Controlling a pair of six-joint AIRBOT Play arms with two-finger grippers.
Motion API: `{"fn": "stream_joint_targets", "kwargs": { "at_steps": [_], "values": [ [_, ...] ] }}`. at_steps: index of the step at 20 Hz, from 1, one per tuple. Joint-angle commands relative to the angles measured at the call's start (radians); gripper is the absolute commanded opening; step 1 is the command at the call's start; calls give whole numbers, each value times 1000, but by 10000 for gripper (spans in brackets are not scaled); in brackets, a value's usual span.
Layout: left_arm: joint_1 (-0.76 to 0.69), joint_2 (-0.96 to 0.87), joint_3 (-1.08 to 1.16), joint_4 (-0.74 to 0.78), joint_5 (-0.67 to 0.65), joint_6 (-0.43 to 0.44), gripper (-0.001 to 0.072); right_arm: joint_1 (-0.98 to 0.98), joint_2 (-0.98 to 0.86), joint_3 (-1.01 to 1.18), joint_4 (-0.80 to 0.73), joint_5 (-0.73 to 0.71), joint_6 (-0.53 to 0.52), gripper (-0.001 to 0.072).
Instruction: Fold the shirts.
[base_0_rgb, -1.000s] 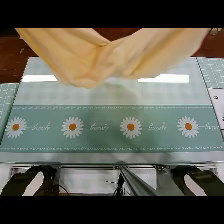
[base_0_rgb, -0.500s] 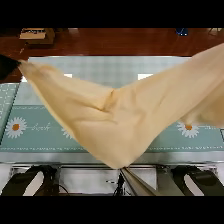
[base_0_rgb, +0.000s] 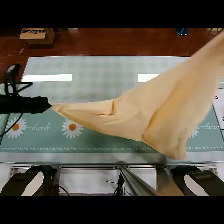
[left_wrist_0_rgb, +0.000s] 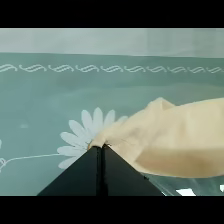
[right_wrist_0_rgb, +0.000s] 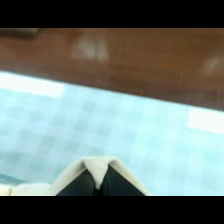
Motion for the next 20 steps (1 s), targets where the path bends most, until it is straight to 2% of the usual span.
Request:
{"fn": "stream_joint_targets", "kwargs": {
  "at_steps": [1, 5, 8, 9, 12, 13, 16, 18, 20],
  "values": [
    [0, -80, -80, 54, 147, 0, 17, 1, -205, 0, 38, -34, -51, 39],
    [0, -205, -80, 66, 222, -1, 16, 1, -434, 0, 165, -60, -69, 39],
    [16, -299, -79, 72, 213, -8, 18, 1, -528, 0, 254, -71, -93, 38],
    [26, -314, -74, 69, 200, -8, 64, 1, -541, 0, 254, -80, -98, 38],
    [75, -302, -10, 69, 111, -8, 531, 0, -547, 0, 241, -111, -129, 38],
    [98, -290, 30, 68, 64, -8, 561, 0, -547, 0, 232, -108, -137, 39],
    [133, -230, 86, 27, -61, -8, 561, 0, -547, 0, 215, -103, -145, 39],
    [124, -223, 55, -100, -162, -7, 561, 0, -547, 0, 208, -101, -145, 39],
    [81, -217, -6, -249, -180, 24, 561, 0, -547, 0, 206, -94, -146, 39]
  ]
}}
